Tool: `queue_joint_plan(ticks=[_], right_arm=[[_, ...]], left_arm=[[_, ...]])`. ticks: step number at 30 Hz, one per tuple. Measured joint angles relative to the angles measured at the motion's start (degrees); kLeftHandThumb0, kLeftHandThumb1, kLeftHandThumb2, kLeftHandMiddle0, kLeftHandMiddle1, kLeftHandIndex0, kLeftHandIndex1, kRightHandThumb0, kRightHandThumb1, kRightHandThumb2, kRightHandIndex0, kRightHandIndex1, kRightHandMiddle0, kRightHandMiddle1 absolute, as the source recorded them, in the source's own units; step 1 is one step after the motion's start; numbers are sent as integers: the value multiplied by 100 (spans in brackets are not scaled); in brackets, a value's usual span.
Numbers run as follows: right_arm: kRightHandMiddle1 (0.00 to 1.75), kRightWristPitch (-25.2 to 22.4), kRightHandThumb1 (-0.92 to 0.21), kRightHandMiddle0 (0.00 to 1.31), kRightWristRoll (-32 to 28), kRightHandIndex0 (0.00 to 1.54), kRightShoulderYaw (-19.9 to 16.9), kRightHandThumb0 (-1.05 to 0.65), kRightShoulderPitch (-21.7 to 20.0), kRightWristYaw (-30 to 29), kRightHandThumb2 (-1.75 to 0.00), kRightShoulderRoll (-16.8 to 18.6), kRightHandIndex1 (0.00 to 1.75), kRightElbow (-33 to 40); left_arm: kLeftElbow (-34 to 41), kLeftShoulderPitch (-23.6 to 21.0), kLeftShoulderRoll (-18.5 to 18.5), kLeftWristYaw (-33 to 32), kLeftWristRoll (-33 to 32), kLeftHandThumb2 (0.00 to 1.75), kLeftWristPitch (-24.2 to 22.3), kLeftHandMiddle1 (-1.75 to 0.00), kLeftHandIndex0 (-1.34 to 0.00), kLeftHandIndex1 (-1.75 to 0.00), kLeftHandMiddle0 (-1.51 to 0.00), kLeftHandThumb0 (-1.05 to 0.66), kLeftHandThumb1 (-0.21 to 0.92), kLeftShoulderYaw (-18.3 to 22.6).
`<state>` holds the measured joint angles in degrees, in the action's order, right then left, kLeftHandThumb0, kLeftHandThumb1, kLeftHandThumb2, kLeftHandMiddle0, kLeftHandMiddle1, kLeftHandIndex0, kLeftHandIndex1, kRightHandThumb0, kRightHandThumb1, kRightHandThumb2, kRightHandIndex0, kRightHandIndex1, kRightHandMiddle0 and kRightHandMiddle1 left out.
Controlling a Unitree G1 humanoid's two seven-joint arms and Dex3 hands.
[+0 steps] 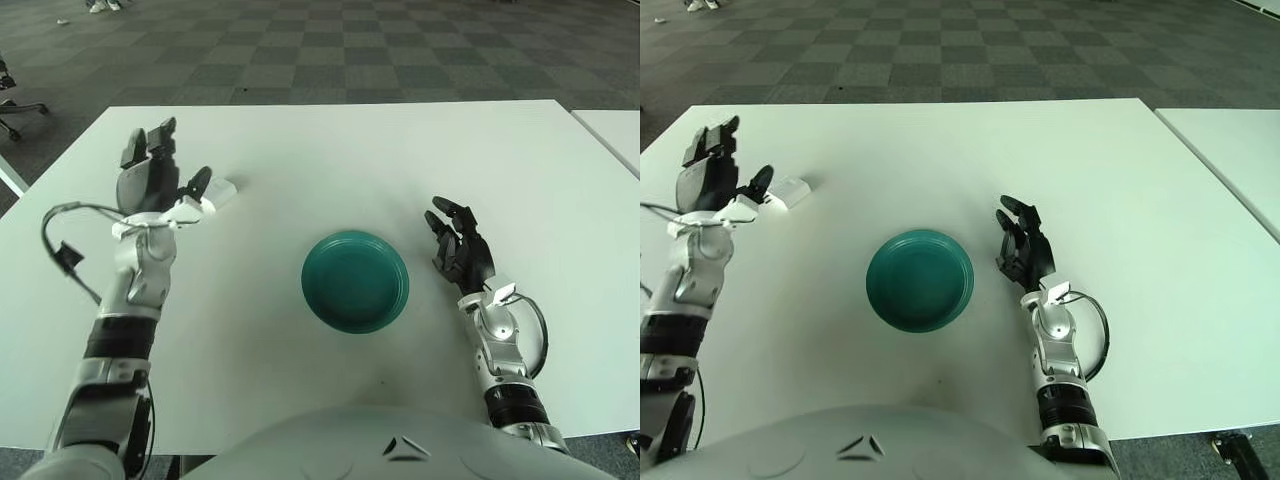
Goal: Put the charger into the plate.
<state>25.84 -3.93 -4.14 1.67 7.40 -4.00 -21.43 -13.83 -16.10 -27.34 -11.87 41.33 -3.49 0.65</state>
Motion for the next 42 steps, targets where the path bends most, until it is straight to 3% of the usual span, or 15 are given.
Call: queue_joint_plan(ticks=[4, 12, 22, 36, 42], right_arm=[[59, -1, -92, 0, 4, 31, 17, -86, -61, 48, -95, -10, 0, -45], [56, 7, -92, 0, 21, 29, 39, -88, -77, 41, -96, -64, 0, -77], [54, 69, -92, 0, 23, 30, 38, -89, -100, 38, -93, -123, 0, -140], [52, 59, -92, 0, 25, 26, 65, -87, -123, 46, -91, -159, 0, -156], [50, 45, -92, 0, 25, 24, 65, -87, -166, 47, -91, -196, 0, -214]], left_arm=[[-308, -384, -167, 274, 207, 75, -265, 0, 0, -25, 0, -105, 92, -306], [-1310, -1063, -386, 494, 305, 70, -193, 0, 0, -20, 0, -105, 92, -882], [-1806, -1232, -520, 1067, 271, 61, -143, 0, 0, -16, 0, -105, 92, -1328], [-2880, -1788, -396, 1204, 31, 70, -21, 0, 0, -34, 0, -105, 92, -1595], [-3232, -1866, -381, 1204, -80, 73, 91, -4, 0, -44, -9, -105, 92, -1691]])
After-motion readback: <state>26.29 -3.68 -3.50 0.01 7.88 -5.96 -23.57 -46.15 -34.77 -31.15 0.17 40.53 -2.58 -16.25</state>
